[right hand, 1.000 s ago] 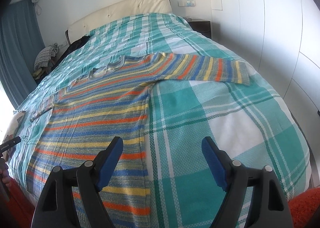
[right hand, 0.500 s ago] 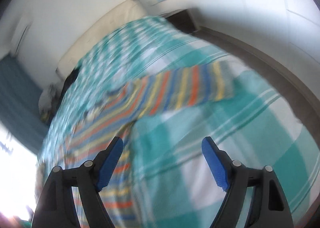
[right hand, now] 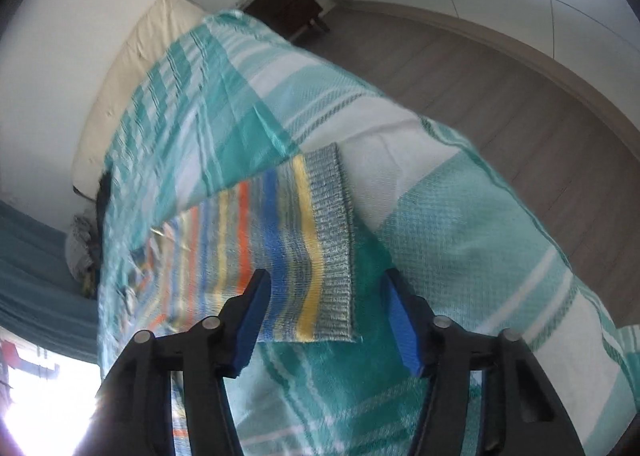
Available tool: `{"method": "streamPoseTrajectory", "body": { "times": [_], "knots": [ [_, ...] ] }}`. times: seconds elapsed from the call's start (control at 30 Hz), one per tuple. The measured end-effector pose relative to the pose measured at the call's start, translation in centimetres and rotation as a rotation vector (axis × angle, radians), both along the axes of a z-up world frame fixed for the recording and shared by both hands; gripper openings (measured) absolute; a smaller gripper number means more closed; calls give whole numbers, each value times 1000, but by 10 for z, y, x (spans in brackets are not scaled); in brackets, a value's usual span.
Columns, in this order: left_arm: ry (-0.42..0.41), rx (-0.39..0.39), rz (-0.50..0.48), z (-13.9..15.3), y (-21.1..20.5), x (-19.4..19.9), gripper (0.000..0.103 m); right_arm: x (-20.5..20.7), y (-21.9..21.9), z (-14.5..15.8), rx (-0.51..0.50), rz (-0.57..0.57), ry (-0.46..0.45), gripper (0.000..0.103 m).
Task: Fold small clothes
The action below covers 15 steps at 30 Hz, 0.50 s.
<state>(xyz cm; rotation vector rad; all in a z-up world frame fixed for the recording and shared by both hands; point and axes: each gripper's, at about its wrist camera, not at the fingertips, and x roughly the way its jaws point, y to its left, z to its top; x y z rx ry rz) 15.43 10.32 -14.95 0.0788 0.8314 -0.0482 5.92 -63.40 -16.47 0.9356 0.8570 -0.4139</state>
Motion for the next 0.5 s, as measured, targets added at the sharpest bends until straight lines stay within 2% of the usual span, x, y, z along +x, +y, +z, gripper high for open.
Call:
{"method": "streamPoseTrajectory", "body": {
  "times": [0.03, 0.07, 0.1, 0.17, 0.27, 0.4, 0.5],
  "knots": [
    [4, 5, -3, -2, -1, 0, 102, 4, 1, -3, -11, 10, 30, 36],
    [8, 10, -9, -4, -3, 0, 102, 7, 2, -6, -36, 19, 71, 6],
    [11, 16, -14, -5, -5, 0, 102, 11, 3, -7, -48, 40, 106, 2],
    [4, 29, -27, -5, -8, -1, 102, 16, 7, 2, -99, 45, 139, 2],
    [-13, 30, -38, -2, -9, -2, 102, 30, 24, 44, -254, 69, 132, 2],
    [-17, 0, -39, 1, -6, 1, 102, 70, 80, 127, -385, 205, -21, 2],
    [-23, -24, -32, 5, -2, 3, 102, 116, 146, 167, -368, 377, -148, 2]
  ]
}}
